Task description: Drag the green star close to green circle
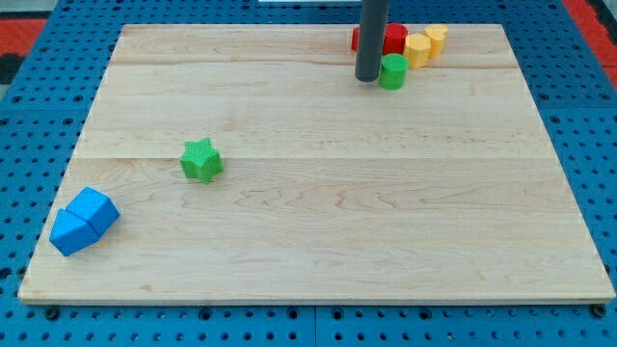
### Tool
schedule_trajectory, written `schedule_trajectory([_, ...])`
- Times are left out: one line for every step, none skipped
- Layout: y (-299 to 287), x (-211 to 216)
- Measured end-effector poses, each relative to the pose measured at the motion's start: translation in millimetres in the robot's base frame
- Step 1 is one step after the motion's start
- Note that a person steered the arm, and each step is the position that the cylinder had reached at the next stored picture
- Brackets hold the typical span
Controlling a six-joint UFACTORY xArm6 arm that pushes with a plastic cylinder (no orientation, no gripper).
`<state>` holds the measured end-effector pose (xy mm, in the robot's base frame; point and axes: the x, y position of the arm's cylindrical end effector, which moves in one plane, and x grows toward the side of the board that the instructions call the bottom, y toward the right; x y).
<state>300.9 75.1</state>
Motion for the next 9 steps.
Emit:
schedule_trajectory([24,42])
schedule_trajectory([7,125])
schedule_trajectory([-60,194])
schedule_trajectory([-177,196])
schedule_trajectory([-252,173])
schedule_trajectory([-231,129])
schedule_trajectory([-215,148])
schedule_trajectory([-238,161])
schedule_trajectory([-225,163])
